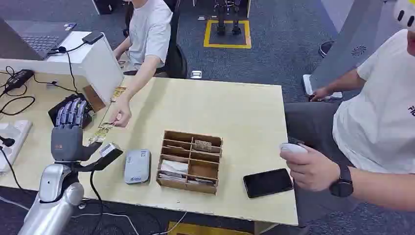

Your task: Pass the card to the sensor for recognition and then transmit it.

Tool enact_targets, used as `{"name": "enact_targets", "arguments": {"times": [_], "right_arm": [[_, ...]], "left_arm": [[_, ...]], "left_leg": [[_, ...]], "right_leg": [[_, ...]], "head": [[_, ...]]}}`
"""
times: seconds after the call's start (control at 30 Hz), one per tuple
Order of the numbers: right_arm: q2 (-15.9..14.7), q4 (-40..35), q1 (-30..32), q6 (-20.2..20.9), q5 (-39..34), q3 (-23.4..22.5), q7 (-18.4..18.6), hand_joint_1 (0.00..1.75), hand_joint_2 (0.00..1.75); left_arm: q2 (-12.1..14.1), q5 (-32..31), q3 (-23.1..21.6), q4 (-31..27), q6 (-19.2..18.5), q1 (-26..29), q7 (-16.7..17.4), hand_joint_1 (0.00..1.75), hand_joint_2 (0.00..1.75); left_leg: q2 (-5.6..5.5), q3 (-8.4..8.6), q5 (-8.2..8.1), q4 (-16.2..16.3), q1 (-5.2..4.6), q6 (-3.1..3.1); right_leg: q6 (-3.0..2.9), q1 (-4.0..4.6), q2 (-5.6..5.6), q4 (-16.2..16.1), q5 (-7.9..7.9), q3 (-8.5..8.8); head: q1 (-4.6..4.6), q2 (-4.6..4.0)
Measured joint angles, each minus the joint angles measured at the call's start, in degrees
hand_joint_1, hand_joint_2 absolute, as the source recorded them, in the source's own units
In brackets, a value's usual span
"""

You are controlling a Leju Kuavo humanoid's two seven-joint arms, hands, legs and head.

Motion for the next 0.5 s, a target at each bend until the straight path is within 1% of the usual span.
{"name": "enact_targets", "arguments": {"times": [0.5], "right_arm": [[0.0,0.0,0.0,-0.1,0.9,0.0,0.0,0.00,1.75]], "left_arm": [[0.0,4.1,0.2,0.0,-1.7,0.0,-1.7,1.75,1.75]], "left_leg": [[0.00,0.00,0.00,0.0,0.00,0.00]], "right_leg": [[0.00,0.00,0.00,0.0,0.00,0.00]], "head": [[0.00,0.00]]}}
